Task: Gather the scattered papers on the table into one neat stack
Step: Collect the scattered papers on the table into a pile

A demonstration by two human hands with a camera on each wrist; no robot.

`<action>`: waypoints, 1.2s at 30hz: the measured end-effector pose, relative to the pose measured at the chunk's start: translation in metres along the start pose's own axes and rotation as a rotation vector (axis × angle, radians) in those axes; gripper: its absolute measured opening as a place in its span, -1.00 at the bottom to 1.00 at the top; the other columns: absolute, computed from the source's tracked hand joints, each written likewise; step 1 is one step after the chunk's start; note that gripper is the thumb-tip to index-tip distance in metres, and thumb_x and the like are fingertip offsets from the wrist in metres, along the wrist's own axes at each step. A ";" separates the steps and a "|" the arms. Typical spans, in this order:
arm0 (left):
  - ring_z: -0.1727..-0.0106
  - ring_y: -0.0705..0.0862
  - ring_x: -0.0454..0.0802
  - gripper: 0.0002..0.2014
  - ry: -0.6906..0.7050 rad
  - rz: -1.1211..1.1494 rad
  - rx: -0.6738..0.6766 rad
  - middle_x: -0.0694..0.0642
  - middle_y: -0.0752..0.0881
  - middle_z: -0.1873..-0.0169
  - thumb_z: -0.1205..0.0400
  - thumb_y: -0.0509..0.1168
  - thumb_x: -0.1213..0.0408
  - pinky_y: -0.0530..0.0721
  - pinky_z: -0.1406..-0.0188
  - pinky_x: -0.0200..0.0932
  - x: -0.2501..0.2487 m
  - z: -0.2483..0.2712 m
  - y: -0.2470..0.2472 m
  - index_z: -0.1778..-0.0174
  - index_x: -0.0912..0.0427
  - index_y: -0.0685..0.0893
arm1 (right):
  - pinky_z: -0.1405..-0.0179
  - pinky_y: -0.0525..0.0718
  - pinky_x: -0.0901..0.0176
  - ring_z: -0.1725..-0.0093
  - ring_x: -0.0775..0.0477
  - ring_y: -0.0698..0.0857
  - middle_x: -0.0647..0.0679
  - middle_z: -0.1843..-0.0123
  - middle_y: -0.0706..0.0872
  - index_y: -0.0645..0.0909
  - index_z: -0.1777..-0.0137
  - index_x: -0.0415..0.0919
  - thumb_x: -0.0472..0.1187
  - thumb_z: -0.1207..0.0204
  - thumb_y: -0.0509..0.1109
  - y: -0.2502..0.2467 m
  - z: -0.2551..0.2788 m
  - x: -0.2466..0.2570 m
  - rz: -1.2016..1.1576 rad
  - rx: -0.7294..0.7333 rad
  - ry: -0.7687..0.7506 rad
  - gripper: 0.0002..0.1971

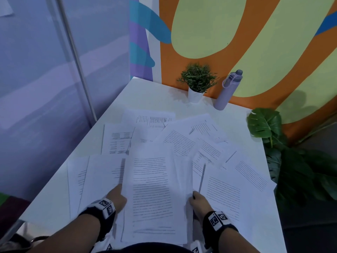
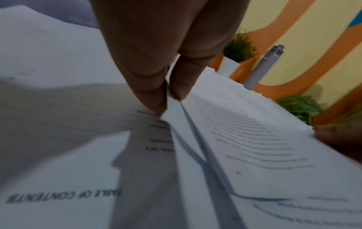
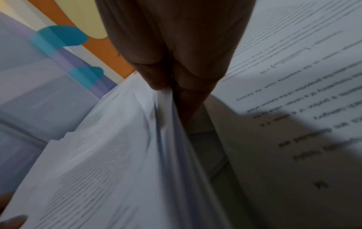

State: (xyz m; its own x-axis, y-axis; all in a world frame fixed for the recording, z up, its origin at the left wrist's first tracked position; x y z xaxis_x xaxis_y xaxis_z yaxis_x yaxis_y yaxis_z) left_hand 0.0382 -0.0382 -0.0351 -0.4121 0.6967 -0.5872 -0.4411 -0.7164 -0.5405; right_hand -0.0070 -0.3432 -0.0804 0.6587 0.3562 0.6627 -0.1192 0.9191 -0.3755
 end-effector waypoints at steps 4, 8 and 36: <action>-0.36 0.50 0.00 -0.52 0.103 -0.080 0.168 0.14 0.51 -0.43 -0.65 0.13 0.36 0.34 -0.21 -0.37 -0.013 0.001 0.036 -0.52 0.13 0.30 | 0.01 0.67 0.05 0.00 -0.09 0.67 -0.03 -0.07 0.62 0.42 -0.24 -0.06 0.07 -0.59 0.18 0.015 0.014 0.011 -0.013 0.070 0.023 -0.69; -0.27 0.60 0.05 -0.55 0.088 -0.014 0.049 0.15 0.61 -0.32 -0.65 0.16 0.30 0.47 -0.18 -0.28 -0.008 -0.006 0.025 -0.49 0.08 0.38 | -0.07 0.68 0.00 -0.07 -0.19 0.66 -0.18 -0.11 0.66 0.43 -0.16 -0.10 -0.36 -0.50 0.24 -0.008 0.026 0.033 0.079 -0.079 -0.087 -0.73; -0.04 0.60 0.46 -0.80 -0.036 0.196 -1.000 0.51 0.61 -0.03 -0.71 0.02 0.29 0.52 0.05 0.17 0.015 0.090 -0.186 -0.11 0.32 0.45 | -0.23 0.65 -0.12 -0.08 -0.33 0.71 -0.30 -0.07 0.76 0.65 -0.15 -0.27 -0.37 -0.52 0.16 -0.103 0.009 -0.034 0.002 -0.434 0.045 -0.70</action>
State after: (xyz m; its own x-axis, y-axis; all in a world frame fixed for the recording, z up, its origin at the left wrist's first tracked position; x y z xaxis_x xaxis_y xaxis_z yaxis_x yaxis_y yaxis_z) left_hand 0.0421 0.1086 0.1111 -0.4365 0.5529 -0.7098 0.4983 -0.5082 -0.7024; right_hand -0.0239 -0.4490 -0.0585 0.6918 0.3413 0.6364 0.1967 0.7589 -0.6208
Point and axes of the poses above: each hand's wrist, its own z-axis away from the middle knuckle, its own y-axis out of the palm, x = y × z, the point moved 10 cm from there along -z, towards the middle knuckle
